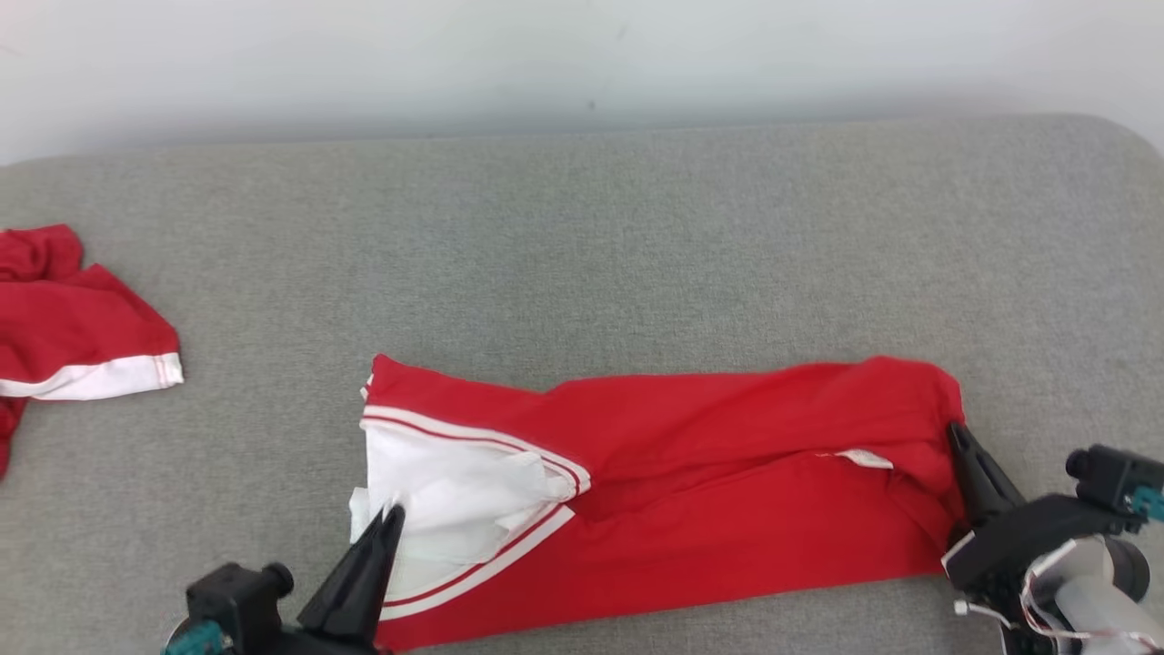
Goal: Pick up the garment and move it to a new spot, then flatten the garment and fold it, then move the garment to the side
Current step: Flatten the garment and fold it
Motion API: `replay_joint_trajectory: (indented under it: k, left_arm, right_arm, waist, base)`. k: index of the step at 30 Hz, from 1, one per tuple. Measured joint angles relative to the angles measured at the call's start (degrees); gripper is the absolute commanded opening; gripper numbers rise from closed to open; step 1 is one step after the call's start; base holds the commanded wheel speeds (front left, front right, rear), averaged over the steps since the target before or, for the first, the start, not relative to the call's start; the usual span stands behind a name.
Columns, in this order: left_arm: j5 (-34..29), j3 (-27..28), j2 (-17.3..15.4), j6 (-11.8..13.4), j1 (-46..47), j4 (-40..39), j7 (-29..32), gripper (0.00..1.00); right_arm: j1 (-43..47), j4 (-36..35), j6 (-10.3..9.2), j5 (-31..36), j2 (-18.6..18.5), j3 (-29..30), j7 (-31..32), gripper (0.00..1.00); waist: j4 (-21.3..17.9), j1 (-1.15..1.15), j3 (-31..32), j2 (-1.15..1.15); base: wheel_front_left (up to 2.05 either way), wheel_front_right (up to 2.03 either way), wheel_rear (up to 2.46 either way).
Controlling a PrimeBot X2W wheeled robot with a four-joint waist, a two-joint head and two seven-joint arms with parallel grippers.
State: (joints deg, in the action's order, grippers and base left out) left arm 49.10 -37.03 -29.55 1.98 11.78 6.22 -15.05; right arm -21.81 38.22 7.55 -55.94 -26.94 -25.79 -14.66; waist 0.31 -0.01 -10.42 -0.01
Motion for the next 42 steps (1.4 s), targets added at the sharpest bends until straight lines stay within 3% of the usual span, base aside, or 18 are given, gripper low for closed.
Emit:
replay_joint_trajectory:
  k: [10,11,12,13,14,20,26,35,42]
  left_arm:
    - [-4.94,3.39,4.60,-2.96,-1.58,9.37,0.00,0.00]
    - [-5.90,4.11,5.05,-3.04,-1.57,10.16,0.00,0.00]
    - [-6.57,4.98,5.53,-3.25,-1.54,10.81,0.00,0.45]
    - [-7.22,5.83,6.02,-3.59,-1.54,11.36,0.00,0.85]
    - [-7.22,5.83,6.02,-3.59,-1.54,11.36,0.00,1.00]
    - [-12.60,13.73,9.48,-4.50,-3.05,11.09,0.00,1.00]
    - [-22.68,23.31,13.85,-4.22,-6.59,6.77,0.00,1.00]
    - [-32.54,35.70,21.63,-6.10,-12.01,2.85,0.00,1.00]
    - [-36.33,40.31,25.12,-8.06,-12.62,2.96,0.00,1.00]
  right_arm:
    - [3.07,-1.86,0.00,0.65,-1.00,1.07,0.55,0.00]
    - [3.07,-1.81,0.00,0.74,-0.94,1.09,0.54,0.42]
    - [3.08,-1.81,0.00,0.93,-0.86,1.20,0.54,1.00]
    - [3.07,-1.88,0.00,0.93,-0.77,1.30,0.54,1.00]
    - [3.07,-1.88,0.00,0.93,-0.77,1.30,0.54,1.00]
    - [3.75,-4.58,0.00,1.01,-0.53,2.38,0.12,1.00]
    - [4.72,-5.97,0.00,2.32,-0.90,4.59,-0.20,1.00]
    - [1.94,1.51,0.00,5.80,1.86,4.69,2.59,1.00]
    - [-0.96,9.21,0.00,7.12,3.78,3.21,5.87,1.00]
  waist:
    - [0.31,0.01,1.20,0.00]
    - [0.32,0.01,1.23,0.00]
    - [0.36,0.01,1.27,0.00]
    - [0.40,0.01,1.32,0.00]
    - [0.40,0.01,1.32,0.00]
    - [0.72,0.01,2.10,0.00]
    - [1.13,0.01,2.95,0.00]
    - [1.34,0.00,3.62,0.01]
    - [2.51,0.01,3.53,0.01]
  base:
    - [0.00,0.00,0.00]
    - [0.00,0.00,0.00]
    - [0.00,0.00,0.00]
    - [0.00,0.00,0.00]
    - [0.00,0.00,0.00]
    - [0.00,0.00,0.00]
    - [0.00,0.00,0.00]
    - [0.00,0.00,0.00]
    - [0.00,0.00,0.00]
